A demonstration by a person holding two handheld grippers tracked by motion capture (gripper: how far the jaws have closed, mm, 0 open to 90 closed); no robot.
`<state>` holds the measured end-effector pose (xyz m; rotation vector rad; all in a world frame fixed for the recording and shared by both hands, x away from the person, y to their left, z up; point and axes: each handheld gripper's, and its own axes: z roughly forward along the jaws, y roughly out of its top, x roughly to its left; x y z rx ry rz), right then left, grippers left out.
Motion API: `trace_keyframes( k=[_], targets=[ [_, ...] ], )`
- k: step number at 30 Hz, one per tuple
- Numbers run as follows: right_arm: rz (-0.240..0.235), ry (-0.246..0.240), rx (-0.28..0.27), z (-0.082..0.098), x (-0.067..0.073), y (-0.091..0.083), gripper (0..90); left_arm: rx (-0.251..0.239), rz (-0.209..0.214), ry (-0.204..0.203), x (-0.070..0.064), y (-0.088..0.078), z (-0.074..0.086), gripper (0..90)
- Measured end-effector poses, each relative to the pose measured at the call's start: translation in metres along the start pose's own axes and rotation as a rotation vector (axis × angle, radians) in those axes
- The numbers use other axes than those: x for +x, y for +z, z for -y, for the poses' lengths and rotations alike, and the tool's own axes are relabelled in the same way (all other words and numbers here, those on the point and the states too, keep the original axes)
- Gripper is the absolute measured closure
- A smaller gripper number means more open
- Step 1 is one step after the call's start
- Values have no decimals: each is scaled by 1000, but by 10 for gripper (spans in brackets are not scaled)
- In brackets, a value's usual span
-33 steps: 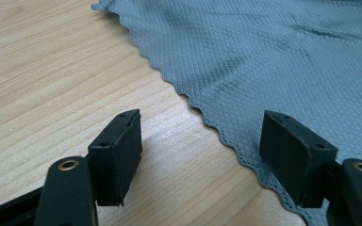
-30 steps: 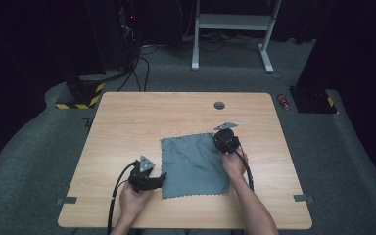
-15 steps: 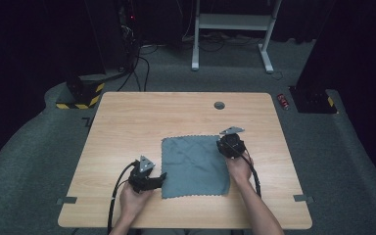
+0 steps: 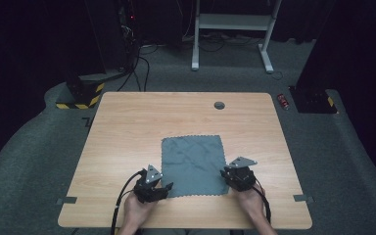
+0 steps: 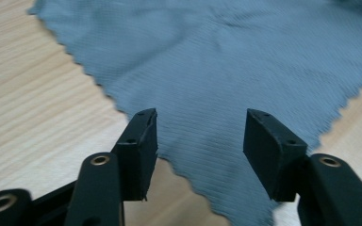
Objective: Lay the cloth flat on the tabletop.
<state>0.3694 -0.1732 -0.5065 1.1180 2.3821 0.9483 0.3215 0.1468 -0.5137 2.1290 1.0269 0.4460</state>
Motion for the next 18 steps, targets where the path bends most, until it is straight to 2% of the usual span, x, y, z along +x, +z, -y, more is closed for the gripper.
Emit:
trace_keyframes(
  k=[3, 7, 8, 13, 15, 18],
  targets=[
    [-23, 15, 11, 11, 2, -4, 712, 29, 8, 23, -1, 3, 2, 520],
    [-33, 4, 16, 18, 6, -7, 708, 30, 13, 7, 2, 1, 3, 617],
    [-30, -3, 16, 18, 7, -7, 724, 29, 3, 19, 2, 1, 4, 649],
    [-28, -49, 24, 17, 10, -7, 862, 38, 16, 56, 5, -1, 4, 831],
    [-32, -59, 30, 16, 12, -7, 884, 52, 12, 83, 5, -1, 3, 890],
    [-36, -61, 33, 16, 12, -7, 886, 73, 20, 104, 6, -1, 0, 898]
  ],
)
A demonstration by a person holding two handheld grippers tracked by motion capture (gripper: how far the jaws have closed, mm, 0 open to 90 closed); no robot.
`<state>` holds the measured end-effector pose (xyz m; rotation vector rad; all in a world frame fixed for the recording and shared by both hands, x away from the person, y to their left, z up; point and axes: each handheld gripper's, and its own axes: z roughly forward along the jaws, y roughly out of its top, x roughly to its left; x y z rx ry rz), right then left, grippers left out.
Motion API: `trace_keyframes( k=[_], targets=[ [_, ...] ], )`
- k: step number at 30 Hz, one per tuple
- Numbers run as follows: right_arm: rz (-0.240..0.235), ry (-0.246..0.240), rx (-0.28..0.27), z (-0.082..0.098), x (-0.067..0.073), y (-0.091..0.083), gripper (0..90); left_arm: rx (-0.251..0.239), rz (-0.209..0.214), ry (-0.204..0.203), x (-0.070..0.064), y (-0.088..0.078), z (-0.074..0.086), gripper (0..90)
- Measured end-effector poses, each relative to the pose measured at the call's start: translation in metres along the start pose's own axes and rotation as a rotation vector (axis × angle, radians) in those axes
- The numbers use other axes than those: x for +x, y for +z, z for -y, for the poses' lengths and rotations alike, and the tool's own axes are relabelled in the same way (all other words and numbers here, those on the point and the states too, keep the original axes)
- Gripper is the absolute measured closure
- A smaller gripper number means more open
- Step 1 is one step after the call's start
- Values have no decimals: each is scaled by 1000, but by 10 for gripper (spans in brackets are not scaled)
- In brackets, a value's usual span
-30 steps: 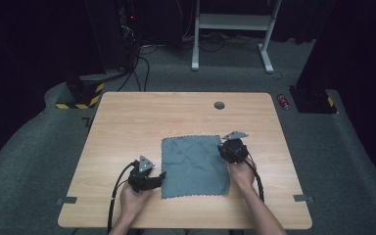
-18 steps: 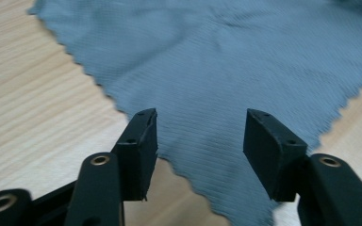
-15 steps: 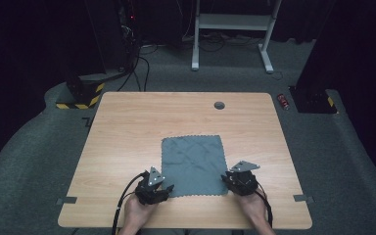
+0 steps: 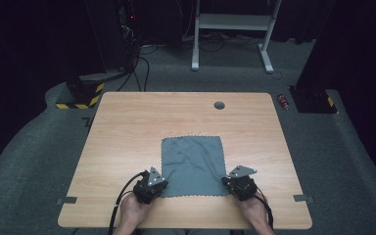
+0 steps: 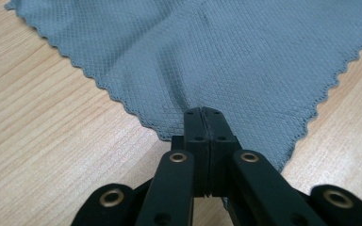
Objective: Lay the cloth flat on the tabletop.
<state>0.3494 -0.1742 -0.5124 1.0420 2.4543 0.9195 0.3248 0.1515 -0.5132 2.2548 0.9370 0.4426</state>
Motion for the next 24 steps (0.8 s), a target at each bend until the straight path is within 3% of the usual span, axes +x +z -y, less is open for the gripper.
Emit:
trace_keyframes(
  k=[4, 7, 12, 13, 15, 18, 21, 24],
  targets=[
    [-39, 5, -4, 0, 1, -3, 886, 19, -12, 12, 3, -2, 0, 898],
    [-71, -30, 25, -1, 7, -2, 874, 35, -19, 14, 7, -6, 2, 898],
    [-66, -59, 45, -3, 13, -3, 801, 46, -29, 1, 9, -10, 6, 883],
    [-64, -51, 41, -3, 13, -3, 784, 39, -40, -10, 9, -9, 6, 850],
    [-55, -28, 15, -4, 11, -4, 759, 26, -55, -43, 11, -8, 5, 676],
    [-49, 9, -41, -7, 8, -4, 721, -10, -17, -124, 18, -2, 1, 512],
    [-51, 8, -69, -13, 11, 2, 697, -50, 12, -182, 24, 7, -9, 462],
    [-45, 11, -65, -18, 13, 13, 681, -50, -6, -156, 23, 18, -20, 440]
  ],
)
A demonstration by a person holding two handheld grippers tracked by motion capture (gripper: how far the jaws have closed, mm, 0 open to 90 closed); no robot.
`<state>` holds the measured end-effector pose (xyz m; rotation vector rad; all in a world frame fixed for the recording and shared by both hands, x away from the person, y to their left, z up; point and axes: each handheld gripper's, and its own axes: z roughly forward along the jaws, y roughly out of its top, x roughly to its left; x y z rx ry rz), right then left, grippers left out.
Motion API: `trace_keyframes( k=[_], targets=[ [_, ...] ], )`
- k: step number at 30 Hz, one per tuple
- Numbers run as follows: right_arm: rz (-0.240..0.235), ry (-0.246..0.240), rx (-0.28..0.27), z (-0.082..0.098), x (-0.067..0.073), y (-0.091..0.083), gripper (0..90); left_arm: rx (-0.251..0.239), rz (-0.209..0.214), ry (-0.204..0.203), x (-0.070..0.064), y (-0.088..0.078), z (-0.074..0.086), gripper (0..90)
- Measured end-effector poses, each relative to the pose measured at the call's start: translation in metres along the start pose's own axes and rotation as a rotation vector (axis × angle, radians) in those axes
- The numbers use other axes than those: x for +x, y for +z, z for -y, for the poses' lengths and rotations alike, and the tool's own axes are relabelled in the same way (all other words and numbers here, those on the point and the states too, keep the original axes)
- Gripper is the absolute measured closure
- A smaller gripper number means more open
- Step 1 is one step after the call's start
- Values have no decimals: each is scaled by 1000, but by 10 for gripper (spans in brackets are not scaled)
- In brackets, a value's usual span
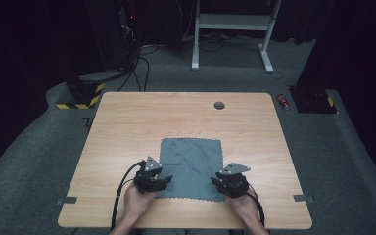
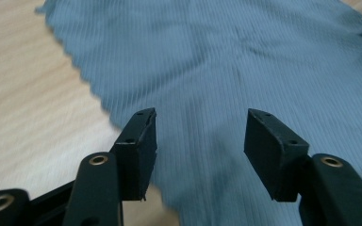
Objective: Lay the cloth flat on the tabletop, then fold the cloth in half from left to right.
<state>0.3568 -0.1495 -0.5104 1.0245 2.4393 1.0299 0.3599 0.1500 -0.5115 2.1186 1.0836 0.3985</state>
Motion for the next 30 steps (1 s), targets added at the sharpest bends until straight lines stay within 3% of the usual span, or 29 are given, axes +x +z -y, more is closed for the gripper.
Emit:
trace_keyframes(
  k=[4, 8, 10, 30],
  targets=[
    [11, 18, 10, 0, -2, 10, 659, 21, -52, 57, -4, 14, -7, 425],
    [48, -5, -2, 4, -4, 9, 625, -33, -43, 31, 1, 17, -1, 417],
    [34, 8, -27, 9, -7, 8, 623, -70, -44, 34, 1, 16, 5, 417],
    [43, 12, -34, 11, -7, 8, 574, -65, -53, 25, 1, 16, 6, 383]
  ],
)
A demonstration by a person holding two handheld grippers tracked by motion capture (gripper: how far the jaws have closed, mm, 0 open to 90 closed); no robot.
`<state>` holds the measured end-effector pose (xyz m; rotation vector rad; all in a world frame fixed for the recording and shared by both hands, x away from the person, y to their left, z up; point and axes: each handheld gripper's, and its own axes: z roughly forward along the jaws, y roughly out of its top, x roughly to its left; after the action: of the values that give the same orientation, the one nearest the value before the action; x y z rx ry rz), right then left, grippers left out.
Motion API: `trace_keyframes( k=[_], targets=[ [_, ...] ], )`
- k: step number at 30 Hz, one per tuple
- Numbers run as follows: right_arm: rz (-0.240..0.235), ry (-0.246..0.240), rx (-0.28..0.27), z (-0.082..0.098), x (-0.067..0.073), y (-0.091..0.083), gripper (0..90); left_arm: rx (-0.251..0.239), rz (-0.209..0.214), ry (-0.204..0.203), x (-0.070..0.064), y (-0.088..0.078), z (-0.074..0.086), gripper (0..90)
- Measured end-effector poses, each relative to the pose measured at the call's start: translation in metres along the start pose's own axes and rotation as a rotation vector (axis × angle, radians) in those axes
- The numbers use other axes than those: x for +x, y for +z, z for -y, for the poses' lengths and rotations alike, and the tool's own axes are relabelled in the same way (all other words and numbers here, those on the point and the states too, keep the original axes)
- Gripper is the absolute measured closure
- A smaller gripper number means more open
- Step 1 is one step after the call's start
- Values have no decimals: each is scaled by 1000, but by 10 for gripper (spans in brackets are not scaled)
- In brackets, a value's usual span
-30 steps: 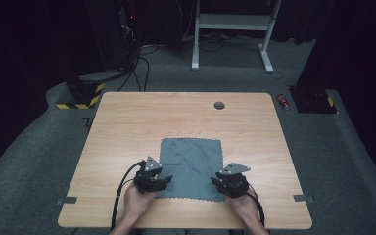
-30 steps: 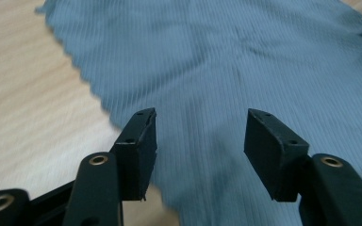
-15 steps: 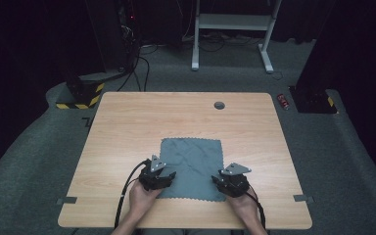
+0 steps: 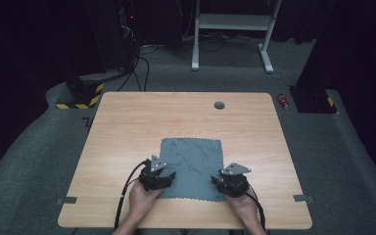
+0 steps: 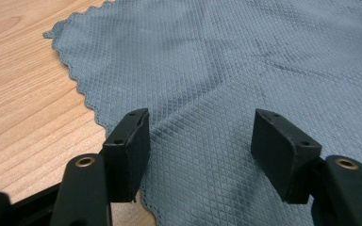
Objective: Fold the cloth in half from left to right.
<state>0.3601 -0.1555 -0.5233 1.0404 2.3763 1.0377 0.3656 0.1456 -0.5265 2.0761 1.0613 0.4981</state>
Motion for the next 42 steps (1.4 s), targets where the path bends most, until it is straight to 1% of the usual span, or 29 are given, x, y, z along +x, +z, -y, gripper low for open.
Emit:
trace_keyframes(
  k=[10, 21, 26, 30, 32, 35, 38, 40, 42],
  targets=[
    [2, 3, 1, 0, 0, 0, 551, 0, 0, 0, 0, 0, 0, 382],
    [12, 21, 1, 0, 1, 0, 558, -1, -5, -6, -1, 0, 0, 366],
    [22, 10, 9, -1, 2, 0, 558, 3, -13, -13, -2, 0, 0, 342],
    [34, 32, 18, -2, 3, -1, 567, 6, 1, 0, -2, 0, 0, 326],
    [27, 43, 18, -3, 4, -2, 571, 12, 12, -2, -3, -1, 0, 331],
    [33, 18, 16, -5, 9, -3, 593, 16, 21, 0, -2, -2, -3, 331],
    [29, 0, 9, -8, 14, -3, 605, 12, 31, 6, 2, -5, -7, 329],
    [24, -9, -1, -11, 18, -3, 612, -3, 47, -10, 7, -8, -8, 334],
    [7, -10, -14, -13, 21, -3, 614, -1, 76, -37, 13, -9, -10, 343]
  ],
)
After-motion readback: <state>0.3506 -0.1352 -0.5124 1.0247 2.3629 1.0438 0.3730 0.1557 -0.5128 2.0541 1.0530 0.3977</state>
